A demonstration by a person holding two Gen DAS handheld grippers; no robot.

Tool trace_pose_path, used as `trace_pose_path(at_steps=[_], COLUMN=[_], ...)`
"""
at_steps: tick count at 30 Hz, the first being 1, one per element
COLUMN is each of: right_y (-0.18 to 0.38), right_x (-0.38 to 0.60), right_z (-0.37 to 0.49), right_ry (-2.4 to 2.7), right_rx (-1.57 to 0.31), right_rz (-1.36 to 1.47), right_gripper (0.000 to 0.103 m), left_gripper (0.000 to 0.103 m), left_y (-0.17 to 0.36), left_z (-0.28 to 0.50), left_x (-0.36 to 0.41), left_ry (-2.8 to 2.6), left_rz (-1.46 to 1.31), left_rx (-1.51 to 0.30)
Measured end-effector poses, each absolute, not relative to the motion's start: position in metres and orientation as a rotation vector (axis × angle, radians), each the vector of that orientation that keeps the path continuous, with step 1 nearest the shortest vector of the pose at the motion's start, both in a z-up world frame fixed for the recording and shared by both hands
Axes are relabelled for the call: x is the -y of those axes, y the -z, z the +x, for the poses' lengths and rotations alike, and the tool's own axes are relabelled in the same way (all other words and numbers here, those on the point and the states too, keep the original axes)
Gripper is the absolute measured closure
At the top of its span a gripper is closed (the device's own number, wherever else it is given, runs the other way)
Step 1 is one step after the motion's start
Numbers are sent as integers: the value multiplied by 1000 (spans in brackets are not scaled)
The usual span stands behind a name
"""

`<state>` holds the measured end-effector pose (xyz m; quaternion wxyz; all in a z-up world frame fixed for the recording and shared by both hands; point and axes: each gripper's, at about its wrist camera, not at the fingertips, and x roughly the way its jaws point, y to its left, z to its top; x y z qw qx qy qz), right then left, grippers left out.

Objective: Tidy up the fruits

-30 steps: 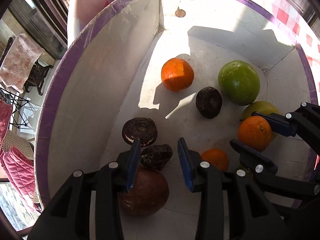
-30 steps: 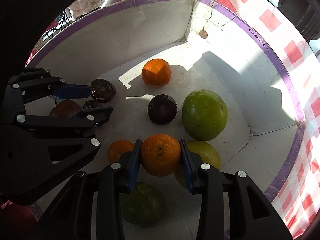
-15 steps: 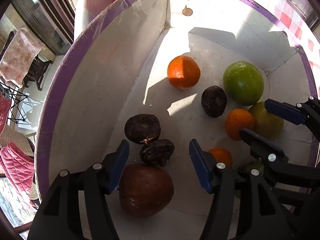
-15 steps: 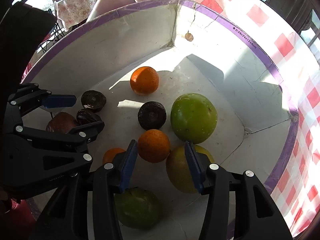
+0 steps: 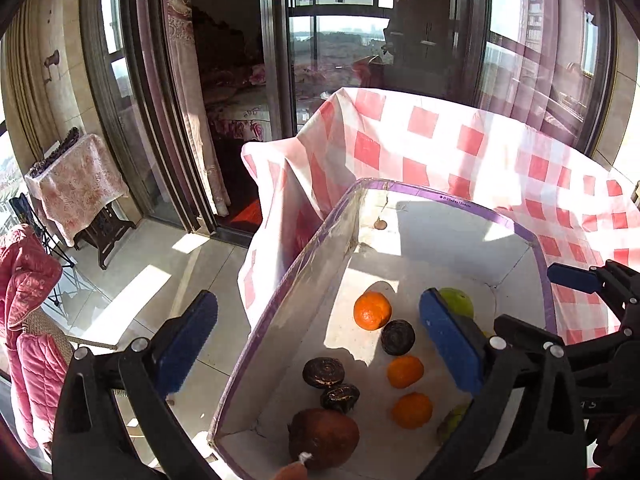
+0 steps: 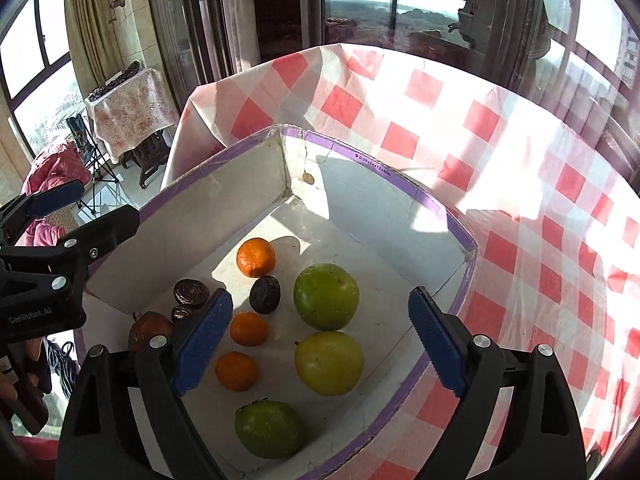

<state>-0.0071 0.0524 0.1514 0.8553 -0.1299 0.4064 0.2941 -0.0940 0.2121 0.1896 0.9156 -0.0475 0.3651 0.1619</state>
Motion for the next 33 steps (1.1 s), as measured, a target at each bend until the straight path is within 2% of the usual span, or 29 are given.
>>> trace_pose_path(at_steps=[4,8,12,23,33], right_y=[-157,-146,-130,-93,-88], right_x=[-52,-53,-57,-71,-72], right_z=[-12,-16,-17,-19,-13], right_ry=[-631,-631,-623,-631,-635], right_rx=[-836,-879,-945,-1063,-1085], right_rz=[-240,-267,-323,-434,-435], right_gripper=[16,16,16,16,16], left_gripper=[2,2,2,2,2], left_y=[-186,-157,-131,-108,-103], left_z=[-85,-76,-75,-73,-66], left_x=[-217,-216,-205,-200,-201], left_ry=[-387,-413,-349,-340,-335], left_rz=[-165,-152,-118,-73,-87], left_rx=[-805,-961,-1031,-1087,-1128])
